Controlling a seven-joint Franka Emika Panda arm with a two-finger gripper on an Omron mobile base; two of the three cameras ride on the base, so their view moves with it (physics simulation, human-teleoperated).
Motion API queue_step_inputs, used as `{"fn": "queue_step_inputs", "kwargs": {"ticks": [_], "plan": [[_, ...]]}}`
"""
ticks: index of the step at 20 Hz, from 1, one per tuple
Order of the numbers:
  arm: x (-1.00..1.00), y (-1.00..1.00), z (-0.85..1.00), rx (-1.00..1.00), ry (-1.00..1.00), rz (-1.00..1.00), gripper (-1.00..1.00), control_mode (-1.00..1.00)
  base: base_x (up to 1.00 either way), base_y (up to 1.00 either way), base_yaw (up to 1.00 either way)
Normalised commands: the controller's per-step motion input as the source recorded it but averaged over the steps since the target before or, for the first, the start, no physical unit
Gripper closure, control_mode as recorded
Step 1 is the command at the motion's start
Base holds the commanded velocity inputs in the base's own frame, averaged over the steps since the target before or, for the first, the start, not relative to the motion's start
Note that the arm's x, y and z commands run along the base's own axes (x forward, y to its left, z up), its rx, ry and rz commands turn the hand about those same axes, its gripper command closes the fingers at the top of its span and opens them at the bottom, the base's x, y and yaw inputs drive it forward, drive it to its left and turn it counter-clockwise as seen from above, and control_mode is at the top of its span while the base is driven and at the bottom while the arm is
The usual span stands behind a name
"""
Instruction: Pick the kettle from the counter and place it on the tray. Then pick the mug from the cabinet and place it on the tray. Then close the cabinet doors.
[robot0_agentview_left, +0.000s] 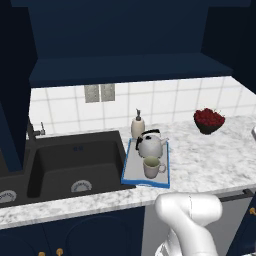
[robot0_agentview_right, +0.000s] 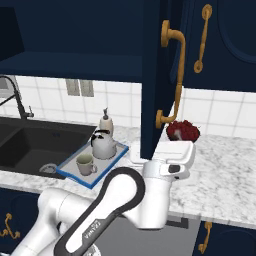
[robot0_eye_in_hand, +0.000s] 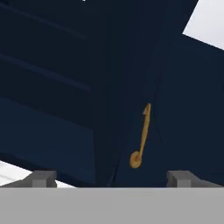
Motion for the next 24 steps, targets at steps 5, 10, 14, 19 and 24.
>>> {"fn": "queue_step_inputs", "kwargs": {"ticks": [5,10,14,19,24], "plan": [[-0.36,0.08,0.35,-0.18,-0.14,0.11,-1.0,-1.0,0.0,0.0,0.0],[-0.27,0.29,0.16,-0.35,-0.03,0.19,-1.0,-1.0,0.0,0.0,0.0],[-0.27,0.39,0.27,-0.37,-0.03,0.16,-1.0,-1.0,0.0,0.0,0.0],[-0.06,0.52,0.41,-0.33,-0.01,0.06,-1.0,-1.0,0.0,0.0,0.0],[0.03,0.74,0.31,-0.36,0.07,0.0,-1.0,-1.0,0.0,0.0,0.0]]}}
